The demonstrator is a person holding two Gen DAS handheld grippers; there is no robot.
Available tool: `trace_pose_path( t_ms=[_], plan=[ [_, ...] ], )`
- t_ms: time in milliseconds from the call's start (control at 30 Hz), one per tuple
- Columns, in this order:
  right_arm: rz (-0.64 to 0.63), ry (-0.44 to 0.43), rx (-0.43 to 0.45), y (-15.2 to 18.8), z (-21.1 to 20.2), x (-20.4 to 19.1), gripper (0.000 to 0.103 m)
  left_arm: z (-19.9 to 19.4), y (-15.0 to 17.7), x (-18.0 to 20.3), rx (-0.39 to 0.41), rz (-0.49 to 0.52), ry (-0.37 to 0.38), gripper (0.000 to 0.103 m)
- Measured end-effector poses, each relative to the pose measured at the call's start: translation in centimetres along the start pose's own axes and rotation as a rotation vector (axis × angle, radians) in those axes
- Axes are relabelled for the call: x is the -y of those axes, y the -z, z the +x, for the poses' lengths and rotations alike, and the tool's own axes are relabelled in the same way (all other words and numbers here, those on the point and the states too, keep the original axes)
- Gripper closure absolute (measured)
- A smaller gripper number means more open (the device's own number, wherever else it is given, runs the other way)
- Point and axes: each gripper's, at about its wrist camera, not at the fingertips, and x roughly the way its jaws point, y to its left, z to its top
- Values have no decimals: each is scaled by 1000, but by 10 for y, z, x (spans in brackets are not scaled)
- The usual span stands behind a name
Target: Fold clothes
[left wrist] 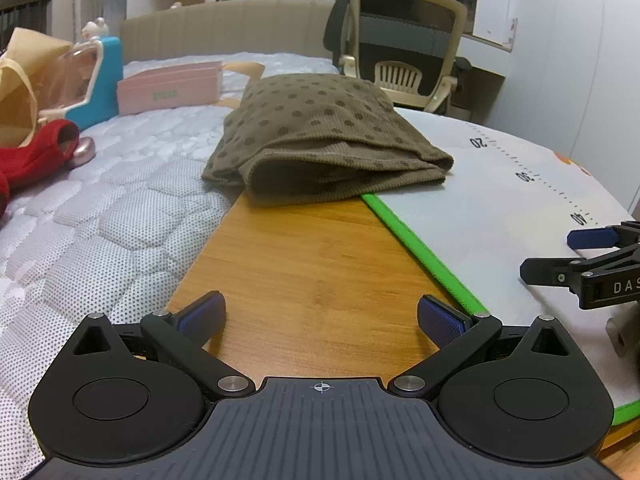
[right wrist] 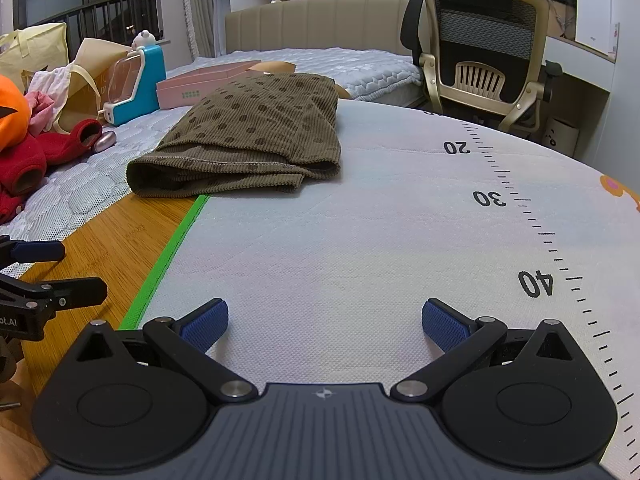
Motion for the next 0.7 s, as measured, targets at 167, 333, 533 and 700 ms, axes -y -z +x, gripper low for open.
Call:
trace_pose_path(
  t_ms=[167,333,533,700],
  plan=[
    [0,0,0,0,0,1,0,0,0,0,1,0,2,0],
    [1,1,1,0,0,0,0,1,0,-1,1,0,3,0],
    [0,0,1,0,-1,1,0,1,0,0,1,1,3,0],
    [0,0,1,0,-1,2,0,1,0,-1,1,2,4,0]
  ],
)
